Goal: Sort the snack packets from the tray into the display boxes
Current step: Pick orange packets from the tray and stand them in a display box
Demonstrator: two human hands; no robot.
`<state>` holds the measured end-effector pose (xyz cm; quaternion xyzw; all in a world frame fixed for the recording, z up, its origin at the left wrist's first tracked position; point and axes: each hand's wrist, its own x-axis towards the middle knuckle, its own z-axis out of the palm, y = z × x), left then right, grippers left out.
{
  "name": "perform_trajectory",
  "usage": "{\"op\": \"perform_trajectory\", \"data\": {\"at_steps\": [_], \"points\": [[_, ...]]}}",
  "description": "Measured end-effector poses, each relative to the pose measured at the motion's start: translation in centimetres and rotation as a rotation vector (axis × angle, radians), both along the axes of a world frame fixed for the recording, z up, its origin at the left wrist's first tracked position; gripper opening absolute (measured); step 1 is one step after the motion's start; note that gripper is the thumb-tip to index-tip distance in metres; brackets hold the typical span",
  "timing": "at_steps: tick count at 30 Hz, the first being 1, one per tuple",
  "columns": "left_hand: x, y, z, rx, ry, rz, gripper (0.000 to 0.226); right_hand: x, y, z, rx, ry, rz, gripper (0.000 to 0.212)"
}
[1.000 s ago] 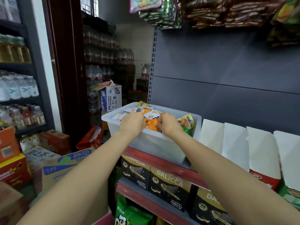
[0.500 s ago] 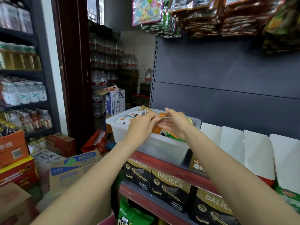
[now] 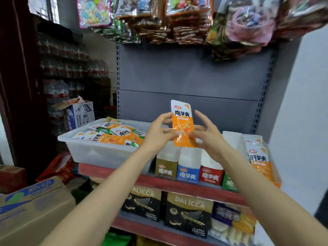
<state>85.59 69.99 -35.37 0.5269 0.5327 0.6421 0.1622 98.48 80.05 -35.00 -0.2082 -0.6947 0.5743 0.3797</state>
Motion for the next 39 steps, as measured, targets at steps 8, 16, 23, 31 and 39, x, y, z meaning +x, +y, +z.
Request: {"op": "perform_trajectory", "data": {"at_steps": [8, 16, 23, 31, 39], "points": [[10.3, 6.9, -0.4, -0.119, 0.086, -0.133, 0.063, 12.0, 4.0, -0.9, 0.18, -0.08, -0.341, 0.063], [17.2, 12.8, -1.2, -0.216, 0.145, -0.189, 0.07, 18.3, 8.5, -2.6, 0.433, -0.252, -0.603, 0.07], [18.2, 15.4, -2.4, -0.311, 0.314, -0.082, 0.064, 18.4, 10.2, -4.8, 0.434, -0.411, -0.636, 0.087], [17.8, 16.3, -3.2, -0.35, 0.528, 0.024, 0.038, 17.8, 9.9, -5.4, 0.576, -0.67, -0.702, 0.067], [9.8, 10.0, -2.5, -0.165, 0.428, 0.193, 0.016, 11.7, 6.3, -3.6, 0.784, -0.53, -0.483, 0.03]]}}
